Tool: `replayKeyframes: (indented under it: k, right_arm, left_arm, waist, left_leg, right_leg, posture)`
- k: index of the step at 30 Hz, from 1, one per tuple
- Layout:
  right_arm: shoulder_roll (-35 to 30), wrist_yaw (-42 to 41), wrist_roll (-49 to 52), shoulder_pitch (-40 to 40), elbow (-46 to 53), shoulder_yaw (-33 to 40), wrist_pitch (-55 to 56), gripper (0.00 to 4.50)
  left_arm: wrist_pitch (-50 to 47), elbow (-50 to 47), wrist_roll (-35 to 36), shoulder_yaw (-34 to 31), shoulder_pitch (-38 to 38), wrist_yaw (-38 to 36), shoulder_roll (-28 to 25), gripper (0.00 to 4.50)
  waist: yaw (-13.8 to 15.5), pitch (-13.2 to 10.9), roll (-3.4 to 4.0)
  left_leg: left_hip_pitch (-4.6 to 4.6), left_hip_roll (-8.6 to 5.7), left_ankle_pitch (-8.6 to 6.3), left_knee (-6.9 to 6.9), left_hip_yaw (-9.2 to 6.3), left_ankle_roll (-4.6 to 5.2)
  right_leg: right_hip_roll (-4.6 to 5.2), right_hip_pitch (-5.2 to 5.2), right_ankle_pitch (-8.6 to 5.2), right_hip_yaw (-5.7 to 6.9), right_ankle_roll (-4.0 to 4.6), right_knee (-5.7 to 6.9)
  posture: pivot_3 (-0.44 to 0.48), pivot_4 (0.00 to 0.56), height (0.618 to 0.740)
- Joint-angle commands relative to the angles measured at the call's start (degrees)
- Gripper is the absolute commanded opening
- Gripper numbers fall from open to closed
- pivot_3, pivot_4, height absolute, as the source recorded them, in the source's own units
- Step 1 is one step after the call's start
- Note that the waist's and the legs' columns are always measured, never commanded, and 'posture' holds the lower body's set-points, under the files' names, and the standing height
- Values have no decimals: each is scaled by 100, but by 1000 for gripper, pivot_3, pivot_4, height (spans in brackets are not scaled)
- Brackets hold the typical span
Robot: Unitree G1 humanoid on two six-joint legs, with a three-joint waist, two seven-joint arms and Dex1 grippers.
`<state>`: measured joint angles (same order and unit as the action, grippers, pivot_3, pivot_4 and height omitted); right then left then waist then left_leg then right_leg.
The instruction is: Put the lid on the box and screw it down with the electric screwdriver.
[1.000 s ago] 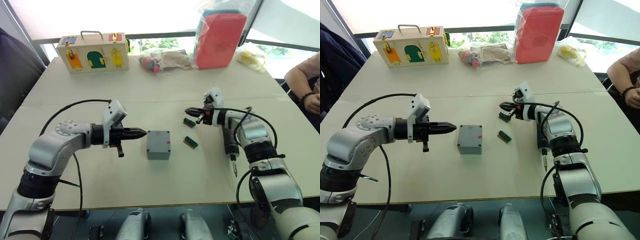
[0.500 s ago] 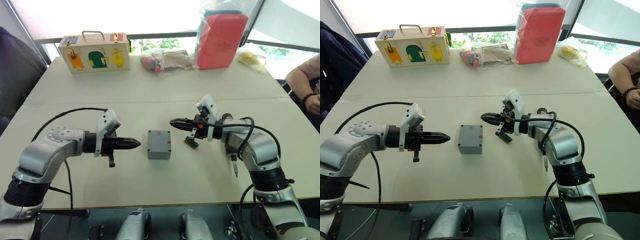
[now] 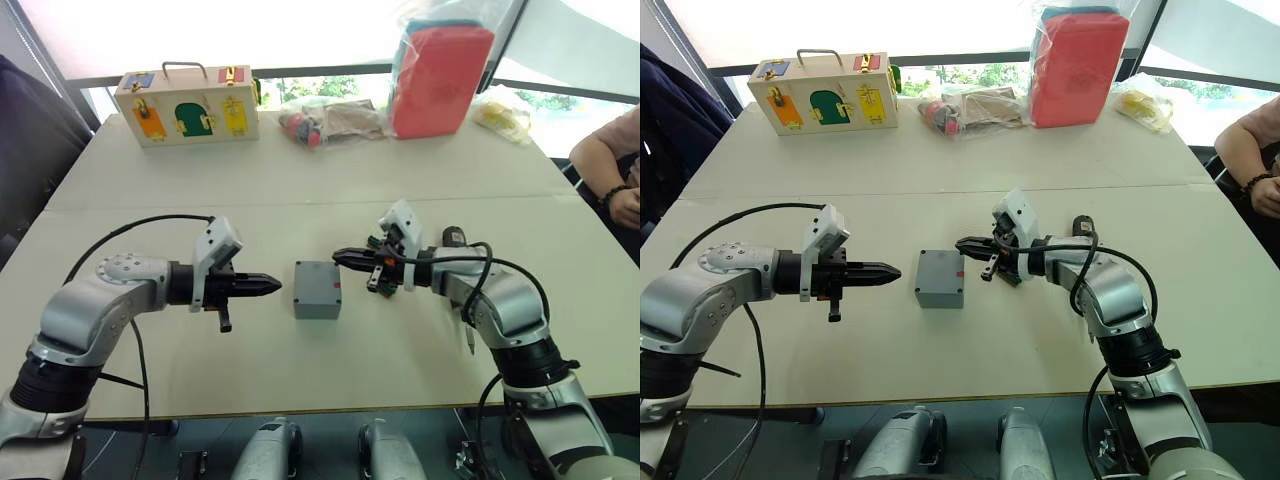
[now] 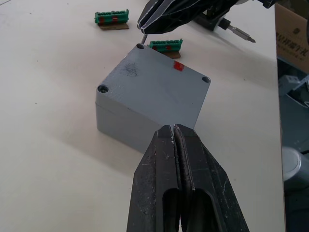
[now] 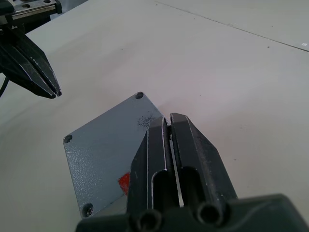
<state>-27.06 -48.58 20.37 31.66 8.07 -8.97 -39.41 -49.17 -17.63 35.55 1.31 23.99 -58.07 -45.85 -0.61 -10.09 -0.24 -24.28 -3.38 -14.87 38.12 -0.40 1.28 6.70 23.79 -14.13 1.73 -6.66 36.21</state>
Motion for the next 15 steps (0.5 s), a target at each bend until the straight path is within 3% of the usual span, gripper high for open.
replayKeyframes:
  k: [1, 15]
  right_arm:
    - [20, 18, -24, -5, 21, -4, 146, 14]
    - [27, 32, -174, 13, -250, -101, 339, 14]
  left_arm:
    - [104, -99, 28, -83, 15, 31, 17, 0]
    - [93, -112, 38, -62, 66, 90, 54, 0]
  waist:
    - [0, 0, 0]
    - [1, 0, 0]
  left_leg:
    - [0, 0, 0, 0, 0, 0]
    - [0, 0, 0, 0, 0, 0]
  right_leg:
    - [0, 0, 0, 0, 0, 0]
    - [-1, 0, 0, 0, 0, 0]
  posture:
    - [0, 150, 740]
    - [0, 150, 740]
